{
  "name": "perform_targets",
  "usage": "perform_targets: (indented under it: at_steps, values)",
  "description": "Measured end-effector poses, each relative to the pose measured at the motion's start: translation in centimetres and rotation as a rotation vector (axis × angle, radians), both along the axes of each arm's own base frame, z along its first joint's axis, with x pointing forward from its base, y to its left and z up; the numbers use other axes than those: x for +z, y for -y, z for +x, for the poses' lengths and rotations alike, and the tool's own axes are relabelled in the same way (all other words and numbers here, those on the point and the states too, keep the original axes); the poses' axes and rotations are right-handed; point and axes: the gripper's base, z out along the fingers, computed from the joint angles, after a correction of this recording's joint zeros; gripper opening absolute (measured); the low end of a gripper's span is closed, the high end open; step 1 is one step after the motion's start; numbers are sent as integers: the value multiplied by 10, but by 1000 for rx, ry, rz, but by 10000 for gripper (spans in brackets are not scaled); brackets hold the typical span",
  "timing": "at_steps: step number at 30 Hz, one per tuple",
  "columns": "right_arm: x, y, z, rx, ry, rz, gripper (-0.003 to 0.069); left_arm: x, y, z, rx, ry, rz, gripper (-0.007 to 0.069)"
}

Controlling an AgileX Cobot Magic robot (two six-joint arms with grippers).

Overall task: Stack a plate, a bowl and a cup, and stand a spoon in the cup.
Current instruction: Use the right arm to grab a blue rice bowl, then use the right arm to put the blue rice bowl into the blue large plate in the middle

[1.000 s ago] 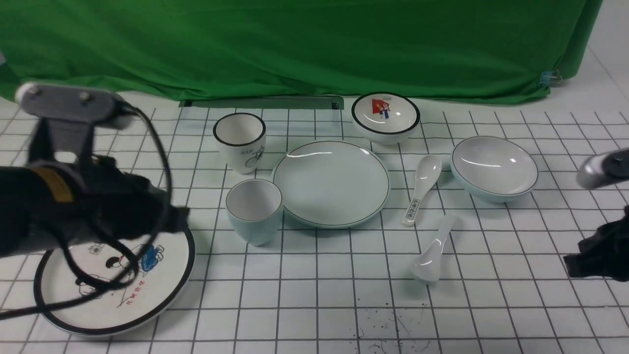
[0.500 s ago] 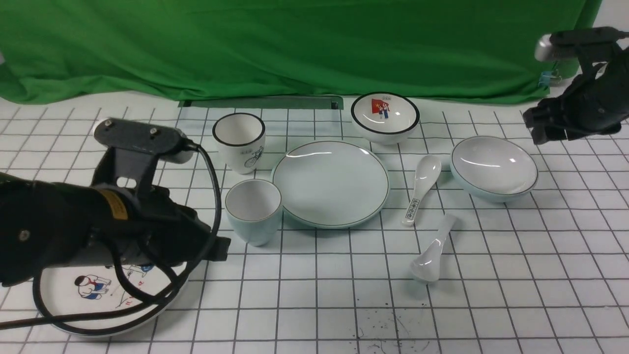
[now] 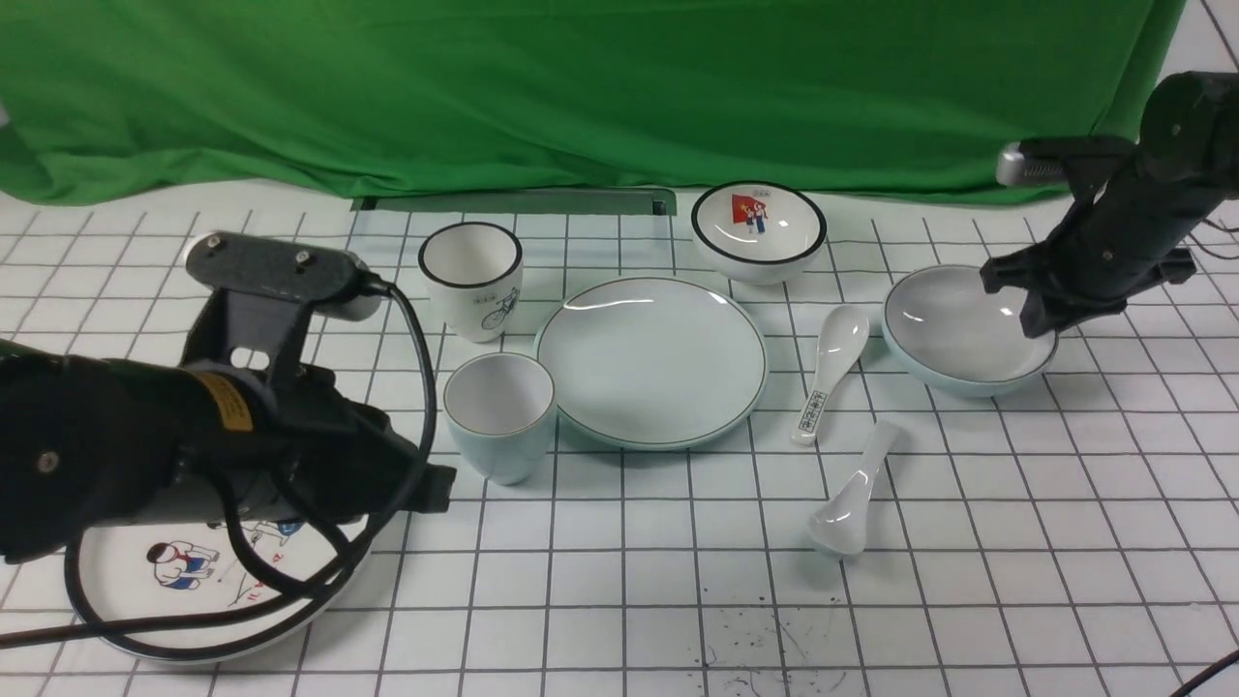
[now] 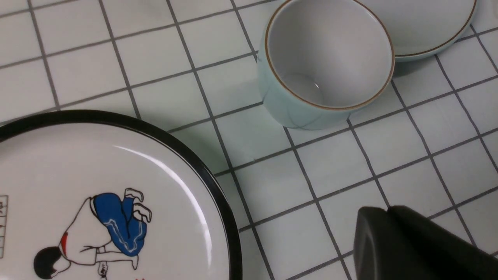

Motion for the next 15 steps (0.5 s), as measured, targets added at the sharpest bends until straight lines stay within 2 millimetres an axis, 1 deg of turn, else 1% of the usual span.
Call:
perform_targets:
  at_steps: [4,6,7,8,9,10,11,12,13,14,15]
  values:
    - [27,-4,-4,38,-11,-11,76,0,0,0,2,-2,-5,-29]
    - [45,-13,-8,79,5,12,76,0,0,0,5,-4,-10,-29]
    - [49,-14,-8,84,13,16,76,0,0,0,6,-5,-12,-29]
    - [65,-29,-12,128,51,55,76,0,1,0,10,-8,-22,-29]
    - [78,-46,-15,168,85,98,76,0,1,0,14,-12,-30,-29]
    - [81,-49,-17,179,93,103,76,0,1,0,15,-12,-31,-29]
    - [89,-73,-20,227,121,150,76,0,2,0,19,-15,-40,-29]
    - [91,-99,-24,279,134,181,76,0,2,-1,23,-19,-48,-29]
    - [89,-114,-26,308,139,192,76,0,2,-1,24,-20,-52,-29]
    - [87,-121,-26,321,140,196,76,0,2,-1,24,-22,-52,-29]
    - [76,-147,-27,363,145,210,76,0,2,-1,23,-29,-51,-29]
